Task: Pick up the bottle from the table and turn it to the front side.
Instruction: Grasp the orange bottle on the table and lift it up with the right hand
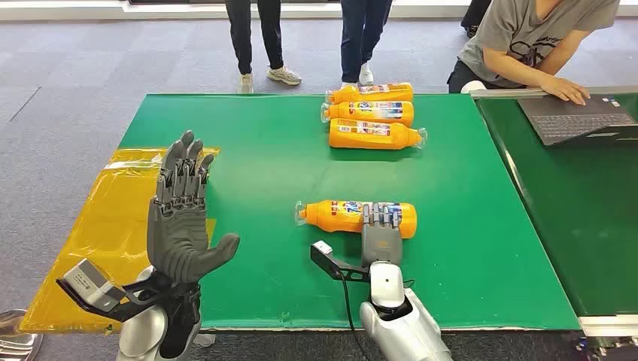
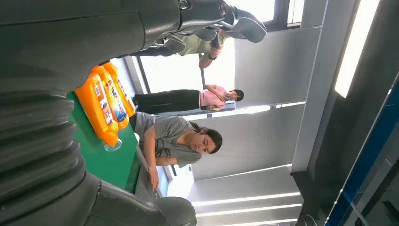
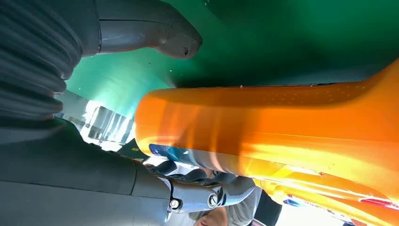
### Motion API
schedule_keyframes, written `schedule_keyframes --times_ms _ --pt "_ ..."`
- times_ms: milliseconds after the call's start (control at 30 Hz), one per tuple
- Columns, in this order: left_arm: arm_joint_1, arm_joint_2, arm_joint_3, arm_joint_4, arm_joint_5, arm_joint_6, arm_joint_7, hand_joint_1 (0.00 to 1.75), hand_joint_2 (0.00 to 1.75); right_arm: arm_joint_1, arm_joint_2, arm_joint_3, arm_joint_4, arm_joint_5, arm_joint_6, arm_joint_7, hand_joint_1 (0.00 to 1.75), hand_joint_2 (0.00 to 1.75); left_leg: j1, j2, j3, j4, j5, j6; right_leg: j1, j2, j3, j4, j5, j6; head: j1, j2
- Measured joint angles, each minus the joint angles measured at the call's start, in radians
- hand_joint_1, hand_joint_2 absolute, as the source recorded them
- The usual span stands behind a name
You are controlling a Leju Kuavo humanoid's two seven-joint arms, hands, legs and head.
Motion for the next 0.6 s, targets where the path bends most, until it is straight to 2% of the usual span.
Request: schedule_keyframes --times_ms 367,467,600 --pt "0.0 0.0 0.001 0.0 0.001 0.003 -0.002 0.0 1.75 -0.01 0.001 0.0 0.014 -0.003 0.024 -0.001 0.0 1.75 0.0 0.0 0.0 0.0 0.0 0.0 0.0 0.0 0.0 0.0 0.0 0.0 0.0 0.0" --pt "-0.01 0.0 0.003 0.001 0.004 0.013 -0.008 0.0 1.75 -0.087 0.004 -0.001 0.098 -0.023 0.063 -0.017 0.0 1.75 0.0 0.004 0.002 0.0 0.0 0.0 0.0 0.002 0.001 0.0 0.001 0.0 0.0 0.0" --pt "-0.022 0.0 0.004 0.003 0.005 0.016 -0.01 0.0 1.75 -0.172 0.007 -0.006 0.216 -0.039 0.057 -0.034 0.0 1.75 0.0 0.004 0.004 0.0 0.0 0.001 0.0 0.002 0.004 0.0 0.001 0.0 0.0 0.0"
